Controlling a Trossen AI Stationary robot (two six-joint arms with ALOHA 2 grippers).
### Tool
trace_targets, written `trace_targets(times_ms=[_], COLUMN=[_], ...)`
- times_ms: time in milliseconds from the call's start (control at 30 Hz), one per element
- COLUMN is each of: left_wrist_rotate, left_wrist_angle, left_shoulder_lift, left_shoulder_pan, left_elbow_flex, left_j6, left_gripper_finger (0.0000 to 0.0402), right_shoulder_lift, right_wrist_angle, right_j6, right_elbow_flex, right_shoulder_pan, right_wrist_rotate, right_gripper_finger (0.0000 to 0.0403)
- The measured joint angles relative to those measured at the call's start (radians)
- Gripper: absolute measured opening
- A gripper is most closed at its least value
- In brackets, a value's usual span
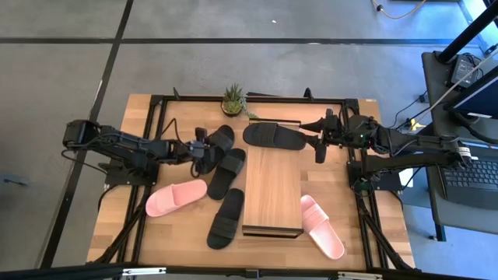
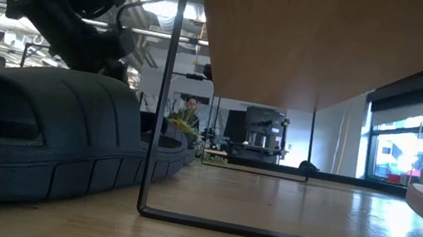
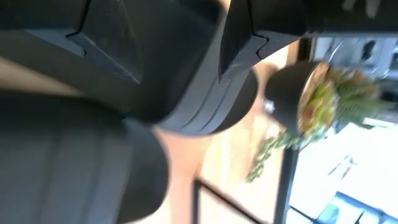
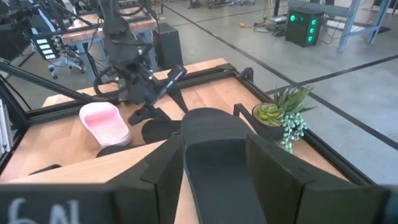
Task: Pick and place slides into the shelf
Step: Put the black slipper on the shelf
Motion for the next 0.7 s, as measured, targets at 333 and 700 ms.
trace_targets(times_ms=[333, 700], left_wrist_rotate=[0.018, 0.093], left_wrist_angle=[-0.152, -0.247], left_shoulder_lift=[0.000, 0.000], left_shoulder_pan=[-0.114, -0.214], left_elbow_flex=[0.103, 0.177], left_j6=[-0.086, -0.165], left_gripper_finger=[0.0204, 0.0204], right_shoulder_lift=[0.000, 0.000], right_wrist_angle=[-0.002, -0.009], right_j6=[0.002, 0.000], right_elbow_flex=[0.000, 0.000], right_shoulder_pan=[0.000, 0.000], right_wrist_rotate=[0.000, 0.000], right_gripper_finger=[0.0173, 0.0173])
